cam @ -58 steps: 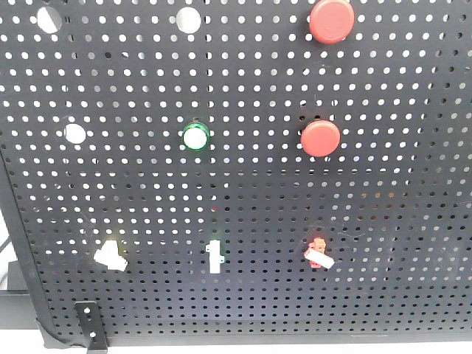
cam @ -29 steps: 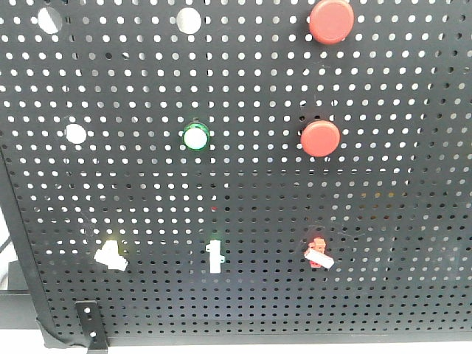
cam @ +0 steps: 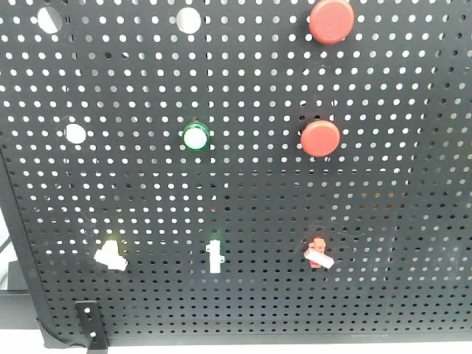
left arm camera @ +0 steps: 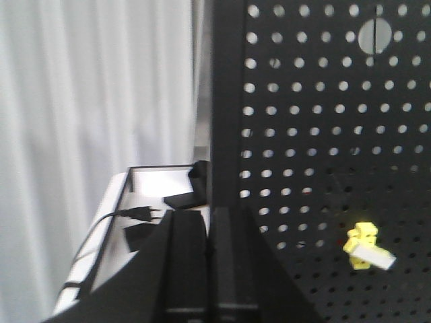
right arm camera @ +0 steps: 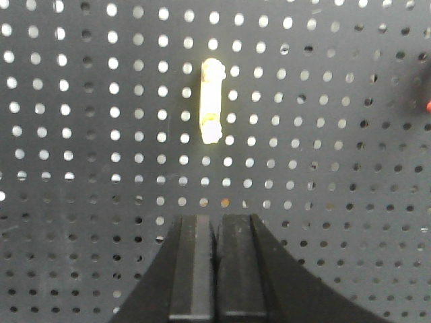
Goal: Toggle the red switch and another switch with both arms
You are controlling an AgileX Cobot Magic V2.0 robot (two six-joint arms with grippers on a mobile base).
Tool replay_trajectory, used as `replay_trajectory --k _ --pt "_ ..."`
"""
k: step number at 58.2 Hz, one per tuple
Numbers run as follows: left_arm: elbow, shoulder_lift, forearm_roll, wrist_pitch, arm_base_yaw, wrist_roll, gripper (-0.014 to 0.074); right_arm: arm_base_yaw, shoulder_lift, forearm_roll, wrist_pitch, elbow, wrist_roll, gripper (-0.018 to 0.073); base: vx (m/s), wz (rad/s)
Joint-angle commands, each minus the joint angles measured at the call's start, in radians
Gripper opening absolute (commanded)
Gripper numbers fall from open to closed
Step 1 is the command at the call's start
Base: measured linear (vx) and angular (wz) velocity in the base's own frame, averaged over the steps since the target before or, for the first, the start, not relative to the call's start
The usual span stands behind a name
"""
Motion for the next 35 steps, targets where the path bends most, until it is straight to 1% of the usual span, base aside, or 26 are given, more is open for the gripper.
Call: replay_trajectory --k 1,10,15,25,35 --pt "-0.034 0.059 -0.003 -0.178 -0.043 0.003 0.0002 -0.006 0.003 -0.006 -0.091 -0.031 -0.004 -0.0006 0.0 0.0" --pt "-0.034 0.165 0.068 -0.269 -0.137 -0.004 0.0002 -0.006 0.003 -0.006 -0.091 -0.031 -0.004 -0.0006 0.0 0.0" --pt "-0.034 0.244 0.065 -0.324 -0.179 -0.005 0.0002 -0.006 0.003 -0.006 -0.091 -0.031 -0.004 -0.0006 0.0 0.0" --pt "-0.053 0.363 0.066 -0.405 -0.227 -0.006 0.0002 -0.006 0.003 -0.006 -0.091 -0.031 -0.004 -0.0006 0.0 0.0" --pt "-0.11 0.455 0.066 -0.429 -0.262 -0.005 0.0002 -0.006 0.003 -0.006 -0.091 -0.031 -0.004 -0.0006 0.0 0.0"
